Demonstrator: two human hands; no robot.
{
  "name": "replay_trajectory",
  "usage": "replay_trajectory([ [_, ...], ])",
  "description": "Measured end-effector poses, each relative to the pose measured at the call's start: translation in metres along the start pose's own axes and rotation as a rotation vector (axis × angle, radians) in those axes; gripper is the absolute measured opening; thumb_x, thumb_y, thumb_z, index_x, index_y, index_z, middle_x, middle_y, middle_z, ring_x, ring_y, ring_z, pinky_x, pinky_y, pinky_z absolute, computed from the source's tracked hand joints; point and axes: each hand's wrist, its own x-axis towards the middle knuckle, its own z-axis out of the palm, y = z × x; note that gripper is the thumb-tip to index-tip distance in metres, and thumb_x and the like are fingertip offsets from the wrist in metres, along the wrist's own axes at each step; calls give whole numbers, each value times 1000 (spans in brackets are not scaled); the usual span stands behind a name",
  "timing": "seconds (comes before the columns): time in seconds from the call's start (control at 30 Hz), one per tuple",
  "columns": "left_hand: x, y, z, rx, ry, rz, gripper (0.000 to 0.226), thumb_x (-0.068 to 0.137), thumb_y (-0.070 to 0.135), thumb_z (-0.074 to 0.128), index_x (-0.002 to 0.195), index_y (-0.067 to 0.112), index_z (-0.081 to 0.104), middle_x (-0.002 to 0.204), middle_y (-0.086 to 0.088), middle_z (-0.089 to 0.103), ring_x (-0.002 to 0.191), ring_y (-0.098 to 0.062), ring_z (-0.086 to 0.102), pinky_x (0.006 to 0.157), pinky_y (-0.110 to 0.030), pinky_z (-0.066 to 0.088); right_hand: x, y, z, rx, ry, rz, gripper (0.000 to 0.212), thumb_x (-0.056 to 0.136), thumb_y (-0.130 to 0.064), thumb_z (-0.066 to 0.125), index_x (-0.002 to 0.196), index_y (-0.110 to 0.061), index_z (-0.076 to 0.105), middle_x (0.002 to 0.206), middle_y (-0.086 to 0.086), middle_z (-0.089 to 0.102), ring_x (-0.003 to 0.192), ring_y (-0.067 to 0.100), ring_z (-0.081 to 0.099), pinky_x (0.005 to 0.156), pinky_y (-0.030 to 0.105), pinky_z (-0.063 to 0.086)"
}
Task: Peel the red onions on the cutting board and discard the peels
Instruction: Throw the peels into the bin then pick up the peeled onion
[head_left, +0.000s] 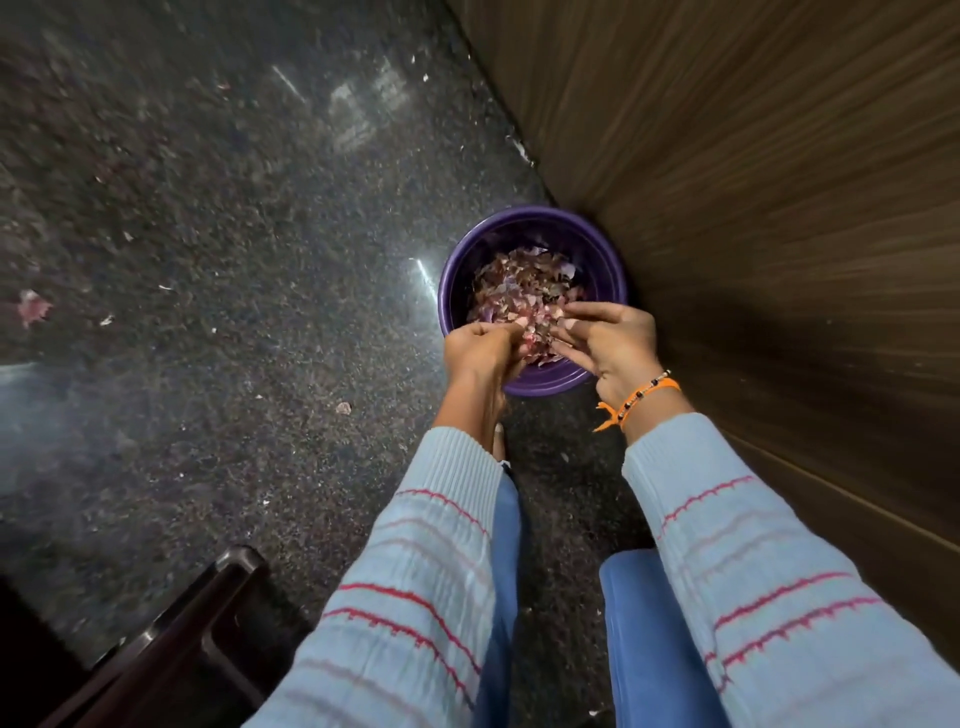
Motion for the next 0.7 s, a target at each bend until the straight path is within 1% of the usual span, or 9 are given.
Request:
replay_trajectory([
  [0.07,-8,3,-1,42,15,45,30,84,12,65,58,15,50,40,4,51,36,-8,45,32,-13,32,-6,-3,0,-53,39,-77,15,84,9,58,77,-4,61,72,8,60,58,11,60,50,18,54],
  [0.13,-17,5,0,79,24,62,21,86,14,60,66,15,53,48,4,53,44,-10,48,36,-14,34,-8,-2,-3,-120,104,-161,20,79,5,65,68,-11,61,77,8,64,70,17,63,66,25,57],
  [0.17,-25,6,1,97,2,59,14,88,12,55,74,14,54,55,4,55,49,-9,49,40,-16,37,-12,-3,-5,-143,122,-191,21,79,5,65,68,-12,63,82,9,66,78,20,64,73,30,56],
  [0.2,-32,6,1,111,-33,57,11,90,8,49,81,15,52,63,3,55,52,-9,49,43,-17,37,-17,-5,-8,-157,117,-205,23,80,7,62,70,-13,64,87,10,67,83,21,64,76,30,56],
  [0.27,-49,8,1,121,-99,80,17,93,2,41,87,16,48,72,3,53,57,-7,47,46,-16,35,-29,-8,-16,-141,47,-191,30,84,11,51,77,-13,67,94,9,68,83,17,63,70,24,54],
  [0.4,-98,16,-2,59,-166,144,19,96,4,41,85,17,52,74,3,55,59,-5,46,45,-12,35,-81,-22,-38,34,-147,-172,25,92,5,44,87,-9,63,82,3,63,72,8,58,67,17,51],
  [0.53,-169,26,0,-35,-262,195,15,95,10,44,88,15,56,75,2,59,55,-1,55,52,-13,42,-147,-34,-62,155,-194,-247,27,93,2,43,79,-12,61,75,2,59,66,7,53,64,17,46],
  [0.63,-229,34,2,-30,-331,287,15,94,10,47,85,14,59,71,1,63,54,-1,59,53,-13,47,-201,-43,-84,235,-210,-335,27,92,3,44,77,-12,61,71,2,60,59,5,57,56,14,47],
  [0.7,-266,36,3,4,-378,345,16,94,9,48,83,14,60,66,3,63,54,-3,57,53,-12,46,-237,-48,-100,287,-216,-412,27,91,5,45,76,-11,60,70,2,61,55,0,59,55,12,47],
])
